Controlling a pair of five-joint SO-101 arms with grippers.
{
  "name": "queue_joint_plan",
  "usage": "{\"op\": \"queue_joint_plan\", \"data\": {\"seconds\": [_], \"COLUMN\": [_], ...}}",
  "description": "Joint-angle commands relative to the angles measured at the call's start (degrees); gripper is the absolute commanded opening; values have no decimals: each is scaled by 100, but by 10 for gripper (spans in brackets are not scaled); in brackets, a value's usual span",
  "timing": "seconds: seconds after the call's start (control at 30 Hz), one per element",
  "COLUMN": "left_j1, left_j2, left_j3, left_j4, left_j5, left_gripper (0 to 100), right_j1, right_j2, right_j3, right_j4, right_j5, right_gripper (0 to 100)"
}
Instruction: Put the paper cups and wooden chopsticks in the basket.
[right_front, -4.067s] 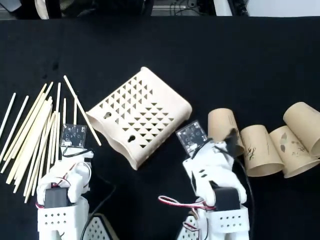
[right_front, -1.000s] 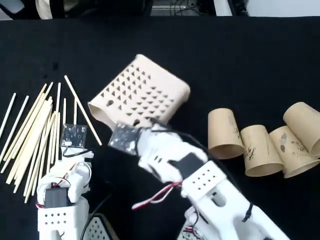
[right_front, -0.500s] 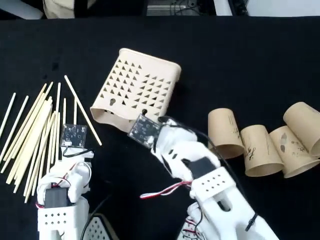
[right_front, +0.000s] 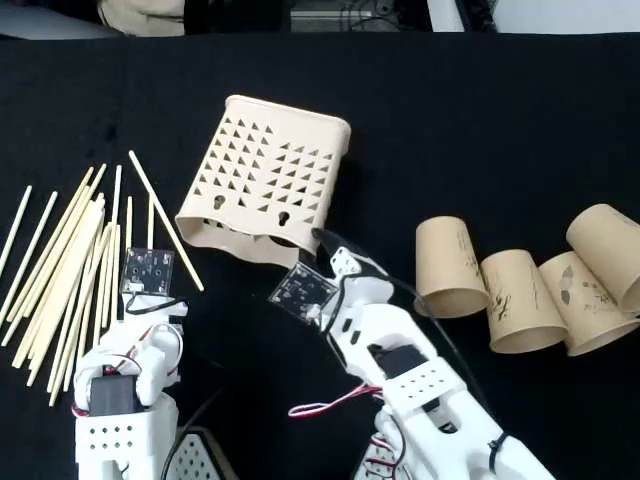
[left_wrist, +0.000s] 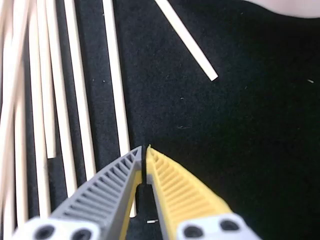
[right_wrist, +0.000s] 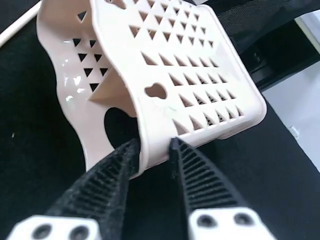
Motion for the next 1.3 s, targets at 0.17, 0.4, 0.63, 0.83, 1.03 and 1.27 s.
{"op": "queue_joint_plan", "data": {"seconds": [0.17, 0.4, 0.63, 0.83, 1.03, 1.27], "left_j1": [48, 48, 48, 48, 48, 48], "left_j2": [-53, -53, -53, -53, -53, -53], "left_j3": [75, 75, 75, 75, 75, 75], "left_j4": [35, 35, 35, 35, 35, 35], "left_j5": [44, 44, 44, 44, 44, 44], "left_gripper": [30, 30, 30, 30, 30, 30], "right_j1": [352, 782, 721, 607, 589, 589], "right_j2": [-470, -2009, -4136, -4910, -4198, -1341], "right_j3": [-154, -101, -1103, -1692, -2325, -4057], "right_j4": [-123, 818, 3543, 4835, 4835, 4818], "right_j5": [-387, -993, -2031, -2453, -2884, -3305], "right_gripper": [12, 11, 11, 11, 11, 12]}}
